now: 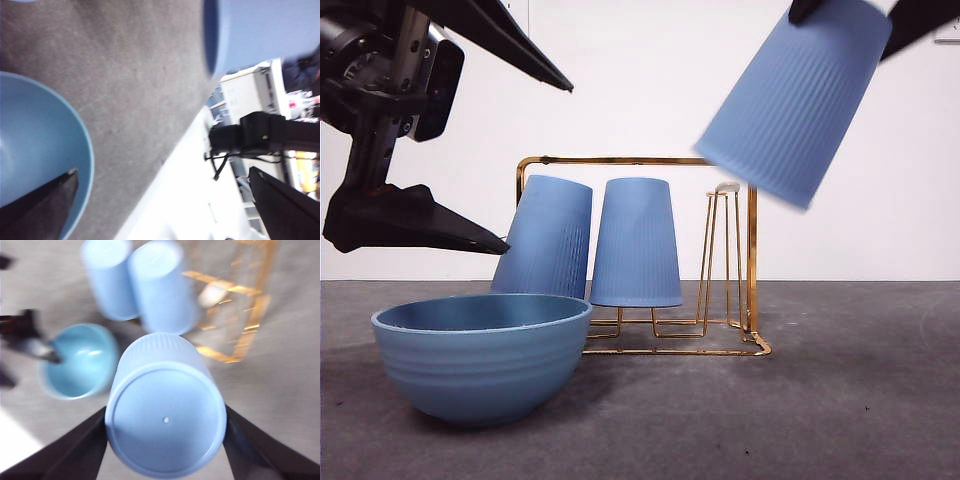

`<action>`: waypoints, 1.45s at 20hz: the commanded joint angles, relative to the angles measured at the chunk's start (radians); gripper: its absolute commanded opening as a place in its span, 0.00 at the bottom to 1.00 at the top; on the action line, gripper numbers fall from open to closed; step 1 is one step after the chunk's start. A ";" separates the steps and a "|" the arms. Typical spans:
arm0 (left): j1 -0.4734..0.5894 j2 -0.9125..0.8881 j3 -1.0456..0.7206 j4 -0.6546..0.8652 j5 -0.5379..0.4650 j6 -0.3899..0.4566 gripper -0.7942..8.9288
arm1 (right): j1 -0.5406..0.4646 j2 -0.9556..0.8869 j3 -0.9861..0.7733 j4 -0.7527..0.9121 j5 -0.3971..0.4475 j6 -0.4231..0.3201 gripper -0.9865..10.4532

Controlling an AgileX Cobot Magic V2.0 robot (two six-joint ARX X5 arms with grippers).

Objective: Right arm lift cup from the cupboard, then place it on the right of the bowl

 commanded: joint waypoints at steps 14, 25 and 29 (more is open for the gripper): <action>-0.007 0.025 0.002 0.182 0.172 -0.313 0.68 | 0.014 -0.172 -0.699 1.035 -0.311 0.524 0.31; -0.021 0.026 0.002 0.362 0.207 -0.480 0.45 | 0.071 -0.009 -0.702 1.308 -0.314 0.621 0.31; -0.021 0.025 0.002 0.362 0.206 -0.484 0.21 | 0.071 0.025 -0.702 1.318 -0.332 0.625 0.31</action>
